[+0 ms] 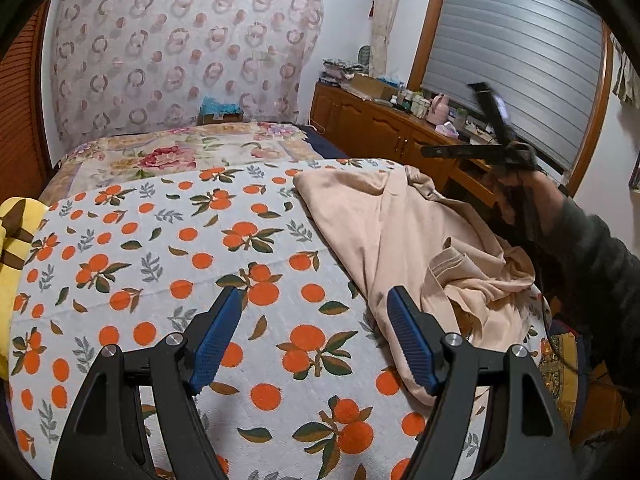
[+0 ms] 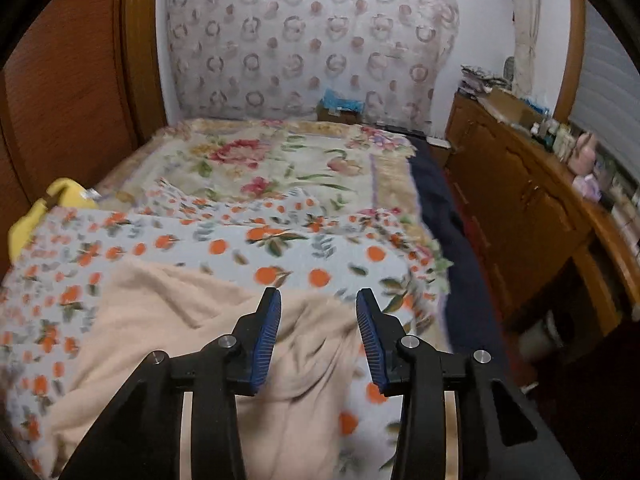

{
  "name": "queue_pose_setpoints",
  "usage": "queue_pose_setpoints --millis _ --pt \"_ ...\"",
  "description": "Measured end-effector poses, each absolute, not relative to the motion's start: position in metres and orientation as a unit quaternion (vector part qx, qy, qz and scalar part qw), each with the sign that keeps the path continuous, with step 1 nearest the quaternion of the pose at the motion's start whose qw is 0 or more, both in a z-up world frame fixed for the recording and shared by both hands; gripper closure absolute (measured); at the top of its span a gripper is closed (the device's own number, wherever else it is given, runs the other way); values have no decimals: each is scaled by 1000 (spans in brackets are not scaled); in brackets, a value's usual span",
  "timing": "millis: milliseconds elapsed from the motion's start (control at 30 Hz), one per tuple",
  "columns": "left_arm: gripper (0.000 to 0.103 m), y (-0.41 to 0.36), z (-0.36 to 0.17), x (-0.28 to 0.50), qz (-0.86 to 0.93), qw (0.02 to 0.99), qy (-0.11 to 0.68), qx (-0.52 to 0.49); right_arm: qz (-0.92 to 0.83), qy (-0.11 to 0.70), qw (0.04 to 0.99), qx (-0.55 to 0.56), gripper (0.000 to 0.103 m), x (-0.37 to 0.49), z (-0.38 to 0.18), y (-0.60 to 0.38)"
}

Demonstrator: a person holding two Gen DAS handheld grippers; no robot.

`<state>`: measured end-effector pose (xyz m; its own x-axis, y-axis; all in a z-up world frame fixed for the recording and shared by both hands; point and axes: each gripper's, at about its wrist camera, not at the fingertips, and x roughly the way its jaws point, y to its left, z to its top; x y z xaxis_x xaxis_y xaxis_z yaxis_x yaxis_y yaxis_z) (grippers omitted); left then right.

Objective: Fold small clothes

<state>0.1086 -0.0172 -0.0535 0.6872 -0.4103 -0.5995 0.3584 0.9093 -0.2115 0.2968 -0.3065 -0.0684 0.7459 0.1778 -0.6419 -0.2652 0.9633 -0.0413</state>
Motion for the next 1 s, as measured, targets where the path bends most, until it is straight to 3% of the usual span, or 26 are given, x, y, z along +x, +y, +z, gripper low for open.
queue_pose_setpoints --millis 300,500,567,600,633,1000 --pt "27 -28 -58 108 -219 913 340 -49 238 339 906 -88 62 178 -81 -292" --pt "27 -38 -59 105 -228 910 344 -44 248 378 887 -96 62 169 -114 -283" --pt "27 -40 -60 106 -231 908 346 -44 241 382 886 -100 72 169 -123 -283" --pt "27 -41 -61 106 -232 908 346 -44 249 380 885 -98 94 171 -123 -284" --pt "27 -42 -61 105 -233 908 346 -44 261 375 884 -95 101 171 -121 -284" --pt "27 -56 -62 103 -246 903 350 -39 276 265 922 -64 102 74 -75 -378"
